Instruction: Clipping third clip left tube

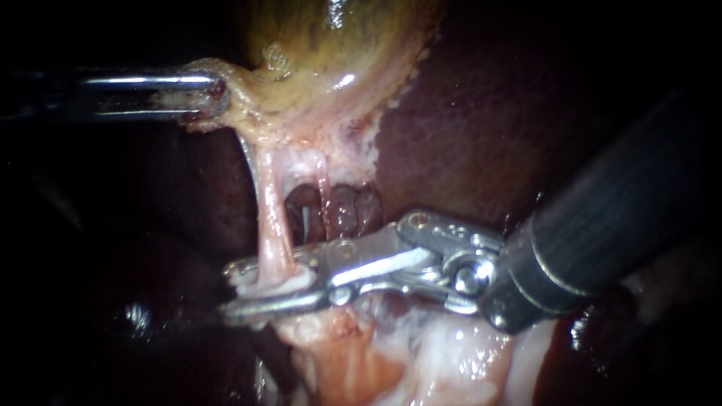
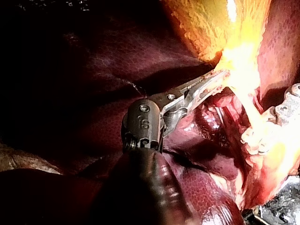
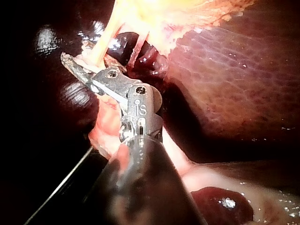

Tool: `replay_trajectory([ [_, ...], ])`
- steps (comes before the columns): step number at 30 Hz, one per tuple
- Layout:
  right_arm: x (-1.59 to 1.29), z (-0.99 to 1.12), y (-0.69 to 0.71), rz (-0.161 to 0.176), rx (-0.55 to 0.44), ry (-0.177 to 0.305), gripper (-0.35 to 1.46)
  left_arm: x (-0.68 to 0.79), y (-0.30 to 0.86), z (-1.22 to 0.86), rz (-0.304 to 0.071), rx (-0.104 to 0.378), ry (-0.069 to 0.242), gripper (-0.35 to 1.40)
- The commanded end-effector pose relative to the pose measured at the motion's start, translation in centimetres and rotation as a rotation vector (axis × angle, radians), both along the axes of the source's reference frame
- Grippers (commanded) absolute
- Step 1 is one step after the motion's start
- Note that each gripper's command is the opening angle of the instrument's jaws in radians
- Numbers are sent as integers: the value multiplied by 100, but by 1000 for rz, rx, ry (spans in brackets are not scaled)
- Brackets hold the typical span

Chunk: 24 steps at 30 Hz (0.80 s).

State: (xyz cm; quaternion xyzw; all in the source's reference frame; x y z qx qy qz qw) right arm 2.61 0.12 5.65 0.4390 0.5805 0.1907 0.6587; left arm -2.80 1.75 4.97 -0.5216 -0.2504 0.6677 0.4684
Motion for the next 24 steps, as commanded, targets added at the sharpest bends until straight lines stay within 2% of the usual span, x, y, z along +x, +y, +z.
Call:
replay_trajectory([
  [1, 0, 0, 0, 1, 0, -1, 18, 0, 0, 0, 0, 0, 0, -35],
  [5, 1, 1, 0, 1, 0, -1, 31, 0, 0, 0, 0, 0, 0, -35],
  [14, 5, 0, 0, 11, 5, 13, 45, 0, 0, 0, 0, 0, 0, -35],
  [19, 12, -1, 0, 29, 15, 42, 50, 0, 0, 0, 0, 0, 0, -35],
  [24, 17, 0, 2, 38, 23, 44, 50, 0, 0, 0, 0, 0, 0, -35],
])
